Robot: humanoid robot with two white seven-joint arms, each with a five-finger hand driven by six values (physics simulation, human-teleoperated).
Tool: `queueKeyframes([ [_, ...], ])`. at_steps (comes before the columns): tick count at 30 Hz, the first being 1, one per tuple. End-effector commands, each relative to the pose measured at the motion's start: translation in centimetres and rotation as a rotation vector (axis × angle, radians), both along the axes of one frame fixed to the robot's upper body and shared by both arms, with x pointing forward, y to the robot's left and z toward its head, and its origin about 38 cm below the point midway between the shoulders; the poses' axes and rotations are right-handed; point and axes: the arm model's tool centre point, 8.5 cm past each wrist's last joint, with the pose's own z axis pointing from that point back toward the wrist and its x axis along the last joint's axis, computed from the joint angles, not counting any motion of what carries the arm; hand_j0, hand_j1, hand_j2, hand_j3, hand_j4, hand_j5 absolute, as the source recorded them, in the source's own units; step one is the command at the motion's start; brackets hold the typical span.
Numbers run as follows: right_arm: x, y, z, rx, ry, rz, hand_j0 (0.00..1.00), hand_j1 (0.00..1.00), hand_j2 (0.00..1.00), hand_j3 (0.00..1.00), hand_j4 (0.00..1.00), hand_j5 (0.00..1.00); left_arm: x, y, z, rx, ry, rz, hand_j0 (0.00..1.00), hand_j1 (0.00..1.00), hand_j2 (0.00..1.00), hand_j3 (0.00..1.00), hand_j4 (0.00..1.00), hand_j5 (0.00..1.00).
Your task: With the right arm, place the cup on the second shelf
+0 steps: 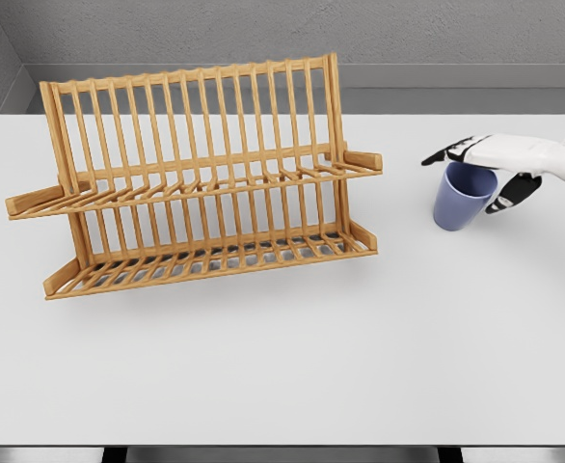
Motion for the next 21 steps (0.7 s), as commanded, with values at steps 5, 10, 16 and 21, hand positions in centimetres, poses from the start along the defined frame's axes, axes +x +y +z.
queueKeyframes([
  [5,0.0,0.1,0.0,0.004,0.001,0.003,0.71,0.71,0.71,0.71,0.71,0.71,0.0,0.0,0.0,0.0,0.0,0.0,1.0,1.0,1.0,1.0,1.0,1.0],
  [10,0.0,0.1,0.3,0.008,-0.007,0.001,0.68,0.68,0.68,0.68,0.68,0.68,0.0,0.0,0.0,0.0,0.0,0.0,1.0,1.0,1.0,1.0,1.0,1.0],
  [16,-0.1,0.6,2.2,0.019,-0.054,0.026,0.68,0.68,0.68,0.68,0.68,0.68,0.0,0.0,0.0,0.0,0.0,0.0,1.0,1.0,1.0,1.0,1.0,1.0],
  [21,0.1,0.1,3.7,0.042,-0.094,0.009,0.67,0.67,0.67,0.67,0.67,0.67,0.0,0.0,0.0,0.0,0.0,0.0,1.0,1.0,1.0,1.0,1.0,1.0],
])
